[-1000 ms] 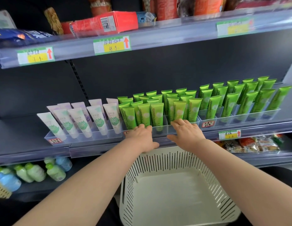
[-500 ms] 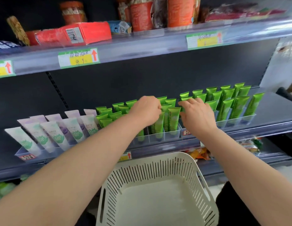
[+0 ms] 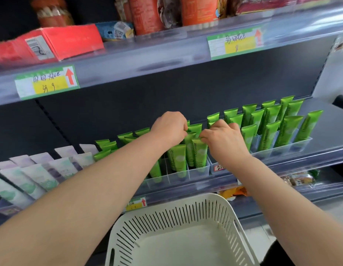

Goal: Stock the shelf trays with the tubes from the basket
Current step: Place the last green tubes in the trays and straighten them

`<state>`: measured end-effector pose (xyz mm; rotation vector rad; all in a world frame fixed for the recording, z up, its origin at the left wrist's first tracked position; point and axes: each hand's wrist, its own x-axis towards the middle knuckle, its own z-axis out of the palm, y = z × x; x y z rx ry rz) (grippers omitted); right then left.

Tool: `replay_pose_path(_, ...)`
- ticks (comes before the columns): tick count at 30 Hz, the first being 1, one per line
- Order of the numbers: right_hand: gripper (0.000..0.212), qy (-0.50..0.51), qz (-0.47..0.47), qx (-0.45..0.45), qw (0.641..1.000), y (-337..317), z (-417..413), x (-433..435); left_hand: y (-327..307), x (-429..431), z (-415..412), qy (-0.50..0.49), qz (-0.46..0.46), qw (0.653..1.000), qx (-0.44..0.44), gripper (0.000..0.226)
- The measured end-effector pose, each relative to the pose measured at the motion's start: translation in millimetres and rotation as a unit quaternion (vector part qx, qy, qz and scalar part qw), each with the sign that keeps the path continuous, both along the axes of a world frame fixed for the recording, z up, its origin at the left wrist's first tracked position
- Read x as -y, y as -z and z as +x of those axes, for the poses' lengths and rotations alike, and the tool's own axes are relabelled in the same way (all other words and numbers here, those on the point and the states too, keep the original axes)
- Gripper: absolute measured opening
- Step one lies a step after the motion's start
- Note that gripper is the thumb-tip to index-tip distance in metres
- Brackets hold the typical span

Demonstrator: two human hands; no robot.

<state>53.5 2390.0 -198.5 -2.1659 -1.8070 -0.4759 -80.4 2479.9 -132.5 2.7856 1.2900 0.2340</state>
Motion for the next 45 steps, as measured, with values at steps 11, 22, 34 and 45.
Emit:
replay_pose_path(11,0.028,-0.048,-0.037,-0.018,0.998,-1.2,5.9,3.2,10.1,-4.6,14.6,-0.017,-0.006,0.999,-0.033,0.017)
replay_pose_path(22,0.041,-0.014,-0.021,-0.029,0.999,-10.1,13.0,12.6,13.4,-1.3,33.1,-0.012,0.013,1.000,-0.007,0.018)
replay_pose_path(34,0.028,-0.012,0.027,-0.069,0.997,-21.1,11.1,-8.8,-4.2,-39.6,20.6,-0.049,0.000,0.996,0.075,0.010)
replay_pose_path(45,0.032,-0.004,0.015,-0.076,0.997,-11.4,19.2,-5.9,8.7,-46.6,42.0,-0.036,0.039,0.999,0.012,0.025)
